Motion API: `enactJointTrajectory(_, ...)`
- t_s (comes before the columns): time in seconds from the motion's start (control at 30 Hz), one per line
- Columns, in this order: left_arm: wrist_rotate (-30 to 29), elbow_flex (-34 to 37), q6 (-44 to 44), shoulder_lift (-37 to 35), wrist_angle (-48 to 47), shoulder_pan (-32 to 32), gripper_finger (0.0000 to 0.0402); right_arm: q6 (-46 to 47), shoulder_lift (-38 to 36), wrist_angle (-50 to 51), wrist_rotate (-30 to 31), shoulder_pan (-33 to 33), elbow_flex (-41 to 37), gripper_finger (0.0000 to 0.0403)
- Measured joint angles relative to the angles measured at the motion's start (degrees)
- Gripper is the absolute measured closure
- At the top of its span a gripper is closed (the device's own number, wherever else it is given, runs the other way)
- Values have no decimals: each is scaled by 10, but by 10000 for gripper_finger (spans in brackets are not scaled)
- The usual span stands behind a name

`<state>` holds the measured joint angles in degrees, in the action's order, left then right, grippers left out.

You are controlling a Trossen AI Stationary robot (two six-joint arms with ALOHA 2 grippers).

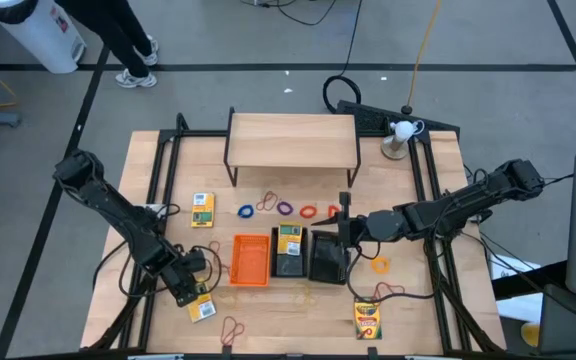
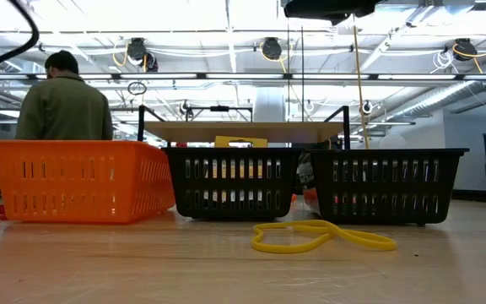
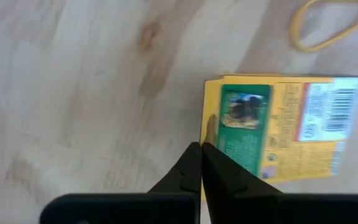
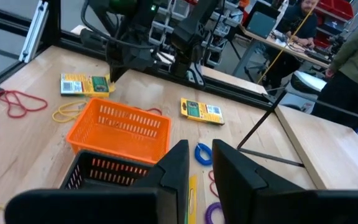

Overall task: Pick & Place Office Desk Supplies
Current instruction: Put the crayon box into the left black bin

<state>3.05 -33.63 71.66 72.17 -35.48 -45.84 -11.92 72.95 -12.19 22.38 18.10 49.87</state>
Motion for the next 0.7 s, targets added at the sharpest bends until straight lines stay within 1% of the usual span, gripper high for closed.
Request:
enactJointTrajectory(0.13, -8, -36, -34, -12, -22, 17, 400, -3, 0, 0, 0, 0, 0, 344)
enactJointTrajectory(0.27, -41, -88, -64, -28, -65, 33, 400, -4, 0, -1, 0, 0, 0, 344)
enactJointTrajectory(0.4, -71, -150, -88, -40, -122, 44, 401, -2, 0, 0, 0, 0, 0, 344)
enactJointTrajectory(0.6, -98, -255, -109, -40, -223, 50, 401, -2, 0, 0, 0, 0, 0, 344)
enactJointTrajectory(0.7, -123, -303, -126, -40, -244, 50, 401, -2, 0, 0, 0, 0, 0, 344)
